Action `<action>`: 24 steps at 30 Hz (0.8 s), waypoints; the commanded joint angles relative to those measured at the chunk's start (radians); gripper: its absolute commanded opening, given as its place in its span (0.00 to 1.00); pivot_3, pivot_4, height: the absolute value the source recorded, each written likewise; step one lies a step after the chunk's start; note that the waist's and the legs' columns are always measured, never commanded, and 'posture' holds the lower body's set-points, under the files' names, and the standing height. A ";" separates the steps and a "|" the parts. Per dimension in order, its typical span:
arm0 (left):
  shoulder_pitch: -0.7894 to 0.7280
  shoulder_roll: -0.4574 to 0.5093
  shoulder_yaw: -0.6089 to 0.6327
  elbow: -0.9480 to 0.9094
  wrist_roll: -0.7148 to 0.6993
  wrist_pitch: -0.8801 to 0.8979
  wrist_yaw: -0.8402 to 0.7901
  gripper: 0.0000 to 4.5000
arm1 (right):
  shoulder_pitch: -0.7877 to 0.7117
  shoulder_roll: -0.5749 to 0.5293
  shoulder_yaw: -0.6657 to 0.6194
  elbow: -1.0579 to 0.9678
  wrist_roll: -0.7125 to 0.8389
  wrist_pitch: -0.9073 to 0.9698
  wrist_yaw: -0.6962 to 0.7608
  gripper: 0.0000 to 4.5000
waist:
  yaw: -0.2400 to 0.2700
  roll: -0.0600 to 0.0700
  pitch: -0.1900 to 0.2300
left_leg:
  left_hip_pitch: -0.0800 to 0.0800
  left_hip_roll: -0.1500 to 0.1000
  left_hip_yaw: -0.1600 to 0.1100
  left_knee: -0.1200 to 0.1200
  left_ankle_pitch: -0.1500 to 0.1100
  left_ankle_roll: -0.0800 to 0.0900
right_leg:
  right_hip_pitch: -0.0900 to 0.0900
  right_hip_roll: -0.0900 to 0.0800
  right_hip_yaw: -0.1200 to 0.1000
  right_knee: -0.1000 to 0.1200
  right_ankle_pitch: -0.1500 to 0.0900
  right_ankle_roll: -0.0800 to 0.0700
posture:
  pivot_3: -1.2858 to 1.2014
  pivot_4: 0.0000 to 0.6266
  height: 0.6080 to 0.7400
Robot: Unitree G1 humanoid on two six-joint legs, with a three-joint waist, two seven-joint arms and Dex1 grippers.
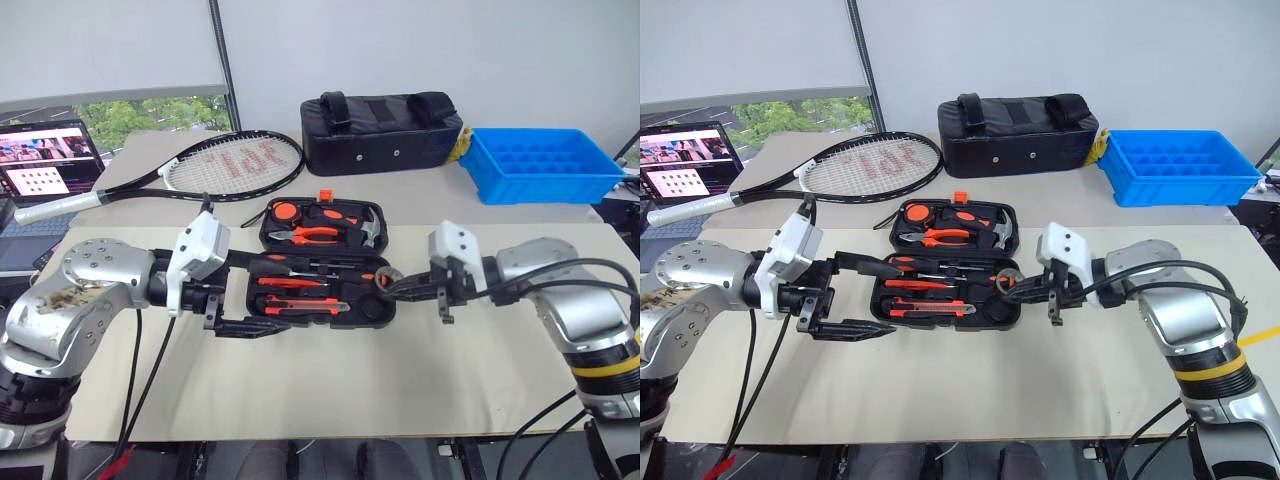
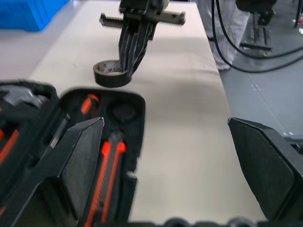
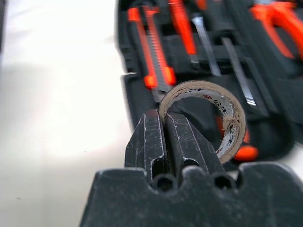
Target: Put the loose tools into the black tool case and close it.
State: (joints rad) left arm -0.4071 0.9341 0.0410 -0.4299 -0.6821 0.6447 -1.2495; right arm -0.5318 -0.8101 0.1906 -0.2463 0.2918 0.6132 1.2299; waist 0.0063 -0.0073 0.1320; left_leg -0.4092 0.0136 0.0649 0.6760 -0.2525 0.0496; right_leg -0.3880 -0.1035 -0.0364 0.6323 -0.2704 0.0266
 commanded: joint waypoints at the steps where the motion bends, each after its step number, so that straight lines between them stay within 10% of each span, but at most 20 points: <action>1: 0.001 0.016 -0.012 0.012 0.056 -0.056 -0.003 1.00 | 0.011 0.011 0.046 -0.037 -0.044 -0.025 -0.042 0.01 | 0.002 0.000 0.000 | 0.000 0.000 0.000 0.000 0.000 0.000 | 0.000 0.000 0.000 0.000 0.000 0.000 | 0.52 0.24 0.92; 14: -0.005 -0.001 -0.022 0.061 0.114 -0.105 0.004 1.00 | 0.005 0.026 0.115 0.014 -0.136 -0.044 -0.100 0.01 | 0.004 0.000 0.000 | 0.001 0.000 0.000 0.000 0.000 0.000 | 0.000 0.001 0.000 0.001 0.000 0.000 | 0.52 0.24 0.92; 24: 0.016 -0.024 0.007 0.108 0.121 -0.124 0.017 1.00 | -0.010 0.035 0.041 -0.009 -0.060 -0.001 -0.107 0.76 | 0.004 0.000 0.000 | 0.001 0.000 0.000 0.000 0.000 0.000 | 0.000 0.002 0.000 0.001 0.000 0.000 | 0.52 0.24 0.92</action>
State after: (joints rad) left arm -0.3864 0.9133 0.0133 -0.3291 -0.5538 0.5426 -1.2374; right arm -0.5145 -0.7817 0.2905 -0.2301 0.2050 0.6013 1.1408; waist 0.0105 -0.0074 0.1321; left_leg -0.4085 0.0139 0.0653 0.6764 -0.2524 0.0494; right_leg -0.3881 -0.1018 -0.0362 0.6338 -0.2702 0.0263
